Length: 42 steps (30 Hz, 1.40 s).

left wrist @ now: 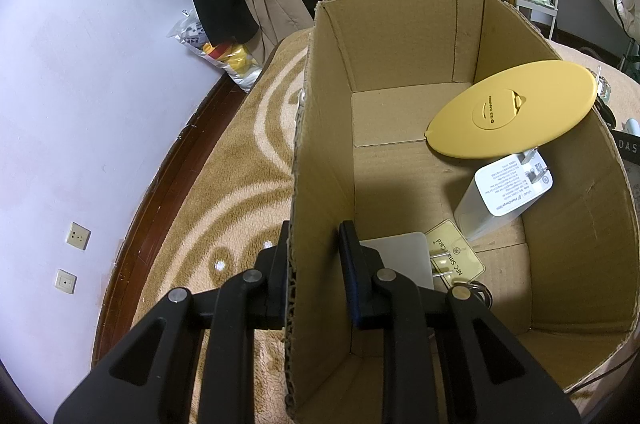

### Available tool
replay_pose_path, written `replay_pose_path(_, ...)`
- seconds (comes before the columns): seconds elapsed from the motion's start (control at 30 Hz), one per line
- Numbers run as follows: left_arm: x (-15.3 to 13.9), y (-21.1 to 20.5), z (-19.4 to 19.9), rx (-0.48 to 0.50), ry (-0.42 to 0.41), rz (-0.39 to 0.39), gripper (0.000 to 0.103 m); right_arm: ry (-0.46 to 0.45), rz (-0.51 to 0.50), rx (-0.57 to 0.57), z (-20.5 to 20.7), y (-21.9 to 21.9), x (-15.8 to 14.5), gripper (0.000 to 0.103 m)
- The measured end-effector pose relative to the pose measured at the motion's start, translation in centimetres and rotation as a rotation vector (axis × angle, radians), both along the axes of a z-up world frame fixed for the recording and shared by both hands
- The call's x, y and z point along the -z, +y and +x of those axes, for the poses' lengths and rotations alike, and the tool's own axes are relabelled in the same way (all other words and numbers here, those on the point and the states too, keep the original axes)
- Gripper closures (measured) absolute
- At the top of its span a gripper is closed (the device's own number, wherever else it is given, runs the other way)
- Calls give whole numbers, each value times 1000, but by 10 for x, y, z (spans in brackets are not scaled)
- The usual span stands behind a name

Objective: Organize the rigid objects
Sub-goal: 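Move the right tool back to the pile and grasp the white cream tube, then lift the white tube with the right tool and carry it over the box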

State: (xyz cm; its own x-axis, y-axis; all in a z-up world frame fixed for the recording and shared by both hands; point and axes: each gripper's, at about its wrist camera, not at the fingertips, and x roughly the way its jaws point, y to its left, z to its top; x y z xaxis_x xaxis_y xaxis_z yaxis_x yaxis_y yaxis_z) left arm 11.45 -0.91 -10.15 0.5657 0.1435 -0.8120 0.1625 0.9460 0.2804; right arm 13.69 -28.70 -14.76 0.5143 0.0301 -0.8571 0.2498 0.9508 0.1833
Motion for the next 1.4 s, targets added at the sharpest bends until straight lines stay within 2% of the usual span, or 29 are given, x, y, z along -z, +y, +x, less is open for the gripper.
replay_pose_path(0.17, 0, 0, 0, 0, 0, 1, 82, -43, 84, 41, 1, -11, -5, 58)
replay_pose_path(0.43, 0, 0, 0, 0, 1, 0, 81, -67, 107, 37, 6, -9, -4, 52)
replay_pose_path(0.6, 0, -1, 0, 0, 0, 0, 81, -45, 48, 15, 17, -2, 2, 50)
replay_pose_path(0.73, 0, 0, 0, 0, 0, 2, 81, -7, 21, 4, 22, 1, 16, 59)
replay_pose_path(0.87, 3, 1, 0, 0, 2, 1, 81, -20, -34, 16, 19, 8, 13, 59)
replay_pose_path(1.03, 3, 1, 2, 0, 3, -2, 81, -46, -66, 36, 16, 14, 4, 60)
replay_pose_path(1.4, 3, 0, 2, 2, 3, 1, 81, -179, 12, 1, 2, 39, -53, 59)
